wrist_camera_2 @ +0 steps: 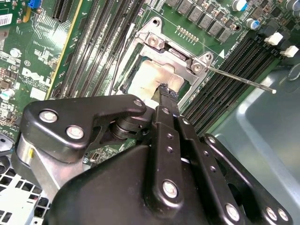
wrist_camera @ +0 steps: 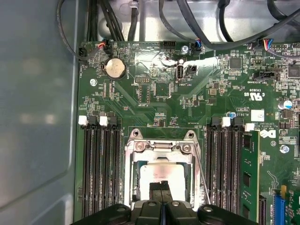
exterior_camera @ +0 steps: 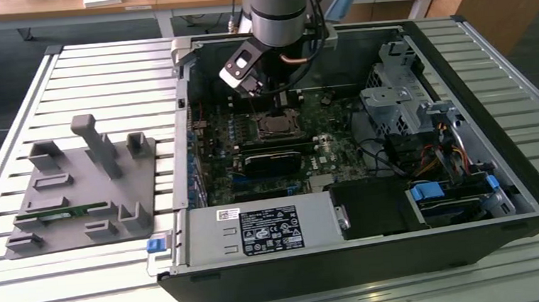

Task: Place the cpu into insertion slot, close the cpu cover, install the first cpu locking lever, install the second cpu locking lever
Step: 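Install the first cpu locking lever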

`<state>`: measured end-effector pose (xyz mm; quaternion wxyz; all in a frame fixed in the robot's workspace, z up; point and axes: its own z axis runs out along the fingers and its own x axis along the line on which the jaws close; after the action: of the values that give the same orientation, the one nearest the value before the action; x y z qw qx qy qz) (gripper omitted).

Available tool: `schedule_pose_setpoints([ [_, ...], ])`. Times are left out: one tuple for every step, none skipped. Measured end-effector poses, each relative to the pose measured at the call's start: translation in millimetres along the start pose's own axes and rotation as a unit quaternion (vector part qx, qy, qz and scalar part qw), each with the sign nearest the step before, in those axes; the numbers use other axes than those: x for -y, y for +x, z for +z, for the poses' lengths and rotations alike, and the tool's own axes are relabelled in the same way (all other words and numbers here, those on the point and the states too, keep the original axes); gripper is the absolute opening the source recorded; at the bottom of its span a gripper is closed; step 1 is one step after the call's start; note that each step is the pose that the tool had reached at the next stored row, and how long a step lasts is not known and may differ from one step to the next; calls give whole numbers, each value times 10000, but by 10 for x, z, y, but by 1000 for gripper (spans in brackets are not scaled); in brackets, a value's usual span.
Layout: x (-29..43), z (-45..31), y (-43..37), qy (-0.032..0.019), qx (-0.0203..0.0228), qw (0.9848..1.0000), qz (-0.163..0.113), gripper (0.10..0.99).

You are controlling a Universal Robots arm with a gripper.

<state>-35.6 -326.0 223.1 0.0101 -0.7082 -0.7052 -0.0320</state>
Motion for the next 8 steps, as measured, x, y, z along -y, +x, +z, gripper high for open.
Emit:
schedule_pose_setpoints([
  [-1,-4,1,0,4,10000,-1,106],
  [-1,-7,1,-1,9,10000,-1,106],
  [-1,-16,1,0,16,10000,-1,106],
  [-1,-26,1,0,17,10000,-1,106],
  [-1,-37,2,0,18,10000,-1,106],
  [-2,-56,4,0,18,10000,-1,106],
  [-3,-81,5,-1,17,10000,0,106],
  [-3,-107,7,-1,17,10000,0,106],
])
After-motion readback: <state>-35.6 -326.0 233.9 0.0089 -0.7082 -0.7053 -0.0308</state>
